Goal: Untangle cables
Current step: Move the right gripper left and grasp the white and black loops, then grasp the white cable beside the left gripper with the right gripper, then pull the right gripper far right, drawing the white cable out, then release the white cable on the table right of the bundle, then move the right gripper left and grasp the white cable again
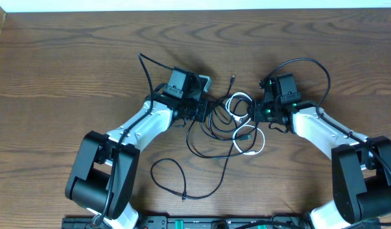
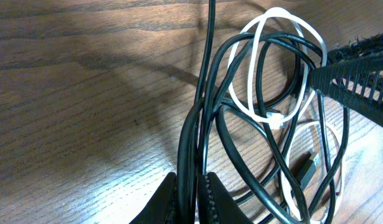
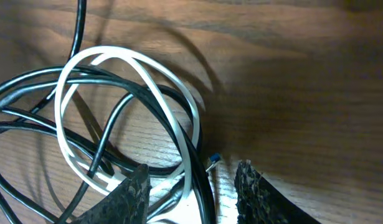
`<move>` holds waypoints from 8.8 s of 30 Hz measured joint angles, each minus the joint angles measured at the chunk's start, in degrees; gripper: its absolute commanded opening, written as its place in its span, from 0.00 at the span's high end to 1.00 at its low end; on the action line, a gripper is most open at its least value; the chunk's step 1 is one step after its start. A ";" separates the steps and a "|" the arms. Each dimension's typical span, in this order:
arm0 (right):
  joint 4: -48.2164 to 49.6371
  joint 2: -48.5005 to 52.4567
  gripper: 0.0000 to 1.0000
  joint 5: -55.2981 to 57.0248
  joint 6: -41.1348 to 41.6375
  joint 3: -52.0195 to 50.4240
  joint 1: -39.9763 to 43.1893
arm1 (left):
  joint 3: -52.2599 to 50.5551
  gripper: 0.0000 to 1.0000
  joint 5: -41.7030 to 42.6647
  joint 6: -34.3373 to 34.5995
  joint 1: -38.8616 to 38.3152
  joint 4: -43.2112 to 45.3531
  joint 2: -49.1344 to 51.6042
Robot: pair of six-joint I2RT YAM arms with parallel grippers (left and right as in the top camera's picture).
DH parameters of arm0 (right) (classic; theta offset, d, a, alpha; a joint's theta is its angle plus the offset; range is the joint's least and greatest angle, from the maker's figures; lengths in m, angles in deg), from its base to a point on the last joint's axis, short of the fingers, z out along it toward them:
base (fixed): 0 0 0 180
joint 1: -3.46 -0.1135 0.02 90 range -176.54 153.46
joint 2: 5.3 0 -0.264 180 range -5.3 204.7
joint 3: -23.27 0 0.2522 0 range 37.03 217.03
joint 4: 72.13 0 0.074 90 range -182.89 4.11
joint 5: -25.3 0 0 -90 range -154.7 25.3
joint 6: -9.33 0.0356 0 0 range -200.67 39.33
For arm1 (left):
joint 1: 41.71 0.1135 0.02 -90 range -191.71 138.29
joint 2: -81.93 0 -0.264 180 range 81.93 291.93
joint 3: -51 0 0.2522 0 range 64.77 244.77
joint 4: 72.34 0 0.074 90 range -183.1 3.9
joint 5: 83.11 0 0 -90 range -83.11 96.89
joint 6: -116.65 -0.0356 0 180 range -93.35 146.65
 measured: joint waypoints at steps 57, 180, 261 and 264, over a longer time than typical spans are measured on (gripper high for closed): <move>3.98 -6.12 0.76 10.71 57.75 -5.07 -9.31 | 0.00 0.83 0.00 0.00 0.02 0.37 0.00; -15.93 -58.60 0.99 -22.95 7.26 -5.46 27.41 | 0.00 0.83 -2.60 1.79 3.26 -0.70 0.00; -19.78 -12.50 0.35 -14.49 -5.84 0.83 3.28 | 0.00 0.67 -15.08 23.15 20.81 -8.22 0.00; -23.74 -10.23 0.33 -11.78 -5.73 9.20 -0.39 | 0.00 0.67 -15.08 22.99 20.17 -7.74 0.00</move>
